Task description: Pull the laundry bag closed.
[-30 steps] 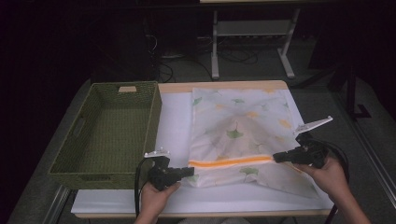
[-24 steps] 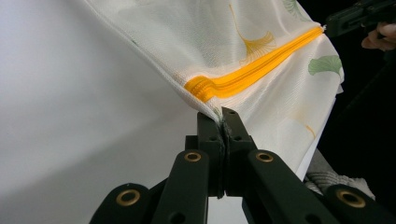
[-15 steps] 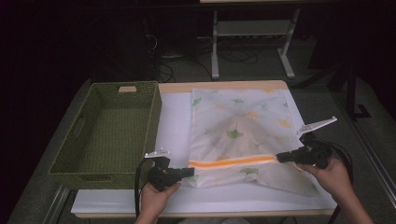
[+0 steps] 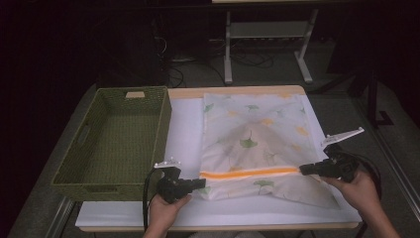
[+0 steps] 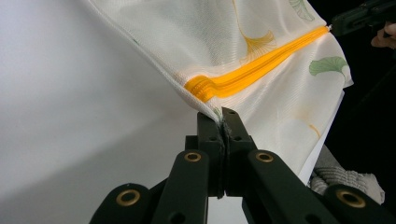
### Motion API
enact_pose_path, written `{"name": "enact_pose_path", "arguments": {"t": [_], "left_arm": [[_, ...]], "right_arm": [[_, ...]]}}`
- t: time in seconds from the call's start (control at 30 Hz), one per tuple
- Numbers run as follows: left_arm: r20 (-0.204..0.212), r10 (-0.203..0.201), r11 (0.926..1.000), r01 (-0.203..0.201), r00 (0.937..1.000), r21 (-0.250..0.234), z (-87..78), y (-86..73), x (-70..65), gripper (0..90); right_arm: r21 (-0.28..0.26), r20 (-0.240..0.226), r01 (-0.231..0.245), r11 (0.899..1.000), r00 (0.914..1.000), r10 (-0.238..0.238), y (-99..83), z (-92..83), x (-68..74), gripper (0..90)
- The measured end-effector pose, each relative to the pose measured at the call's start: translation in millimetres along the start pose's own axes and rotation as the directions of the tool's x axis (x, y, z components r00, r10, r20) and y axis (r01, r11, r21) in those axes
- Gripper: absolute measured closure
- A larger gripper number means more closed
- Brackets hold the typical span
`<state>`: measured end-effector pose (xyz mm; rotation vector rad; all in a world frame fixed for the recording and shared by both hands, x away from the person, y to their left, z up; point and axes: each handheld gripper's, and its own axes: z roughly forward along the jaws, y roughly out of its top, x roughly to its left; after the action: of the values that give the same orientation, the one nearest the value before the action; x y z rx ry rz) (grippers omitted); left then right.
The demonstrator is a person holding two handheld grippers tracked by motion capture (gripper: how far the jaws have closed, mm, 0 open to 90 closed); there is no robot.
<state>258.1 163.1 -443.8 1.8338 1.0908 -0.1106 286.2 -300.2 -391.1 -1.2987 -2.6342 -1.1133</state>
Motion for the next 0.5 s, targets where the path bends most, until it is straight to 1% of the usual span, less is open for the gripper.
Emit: {"name": "enact_pose_path", "arguments": {"t": [0.23,0.5], "left_arm": [[-0.002,0.001,1.0,-0.001,1.0,0.009,2.6,-2.8,1.0,89.0],[-0.017,0.006,0.9998,-0.006,0.9998,0.021,3.8,-3.1,1.2,89.0]], "right_arm": [[0.011,0.015,-0.014,1.0,0.9998,0.014,-6.1,-2.9,-6.7,89.9],[0.01,0.025,-0.036,0.999,0.999,0.036,-15.3,-5.1,-14.9,89.9]]}}
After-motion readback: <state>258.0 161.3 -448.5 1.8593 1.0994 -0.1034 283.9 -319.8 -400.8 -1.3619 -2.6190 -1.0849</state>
